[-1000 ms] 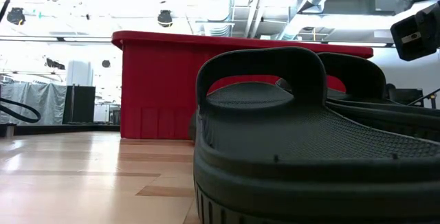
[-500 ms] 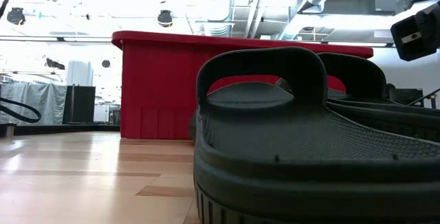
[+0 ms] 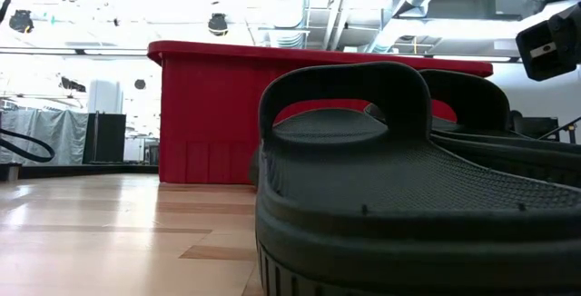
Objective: Pick and place slides into bin
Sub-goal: Put the black slides into the red bin
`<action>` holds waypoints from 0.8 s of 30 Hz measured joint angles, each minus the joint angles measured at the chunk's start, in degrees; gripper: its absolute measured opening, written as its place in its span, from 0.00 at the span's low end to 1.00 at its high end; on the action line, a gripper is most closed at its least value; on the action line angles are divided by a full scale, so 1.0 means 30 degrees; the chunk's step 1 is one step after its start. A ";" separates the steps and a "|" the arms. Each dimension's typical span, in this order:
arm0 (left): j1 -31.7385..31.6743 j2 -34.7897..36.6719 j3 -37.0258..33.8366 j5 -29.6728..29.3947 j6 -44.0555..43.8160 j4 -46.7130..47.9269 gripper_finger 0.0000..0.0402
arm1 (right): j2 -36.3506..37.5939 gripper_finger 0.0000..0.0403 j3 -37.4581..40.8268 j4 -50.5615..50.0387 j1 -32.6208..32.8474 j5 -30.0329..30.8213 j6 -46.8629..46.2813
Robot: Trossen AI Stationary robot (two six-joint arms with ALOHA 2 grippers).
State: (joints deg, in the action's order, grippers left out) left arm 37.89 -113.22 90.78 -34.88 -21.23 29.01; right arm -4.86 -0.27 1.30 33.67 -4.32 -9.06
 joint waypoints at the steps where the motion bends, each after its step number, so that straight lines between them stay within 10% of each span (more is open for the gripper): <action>1: 0.0000 -0.0099 0.0059 0.0047 0.0128 0.0023 0.41 | 0.0000 0.61 0.0000 0.0000 -0.0004 0.0000 0.0007; 24: -0.0022 -0.1401 0.0189 -0.1575 0.2387 0.1279 0.41 | -0.0024 0.61 -0.0006 0.0020 0.0000 0.0000 0.0007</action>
State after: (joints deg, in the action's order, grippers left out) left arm 37.82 -117.43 91.35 -39.60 -14.06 32.85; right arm -4.93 -0.29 1.36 33.67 -4.32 -9.04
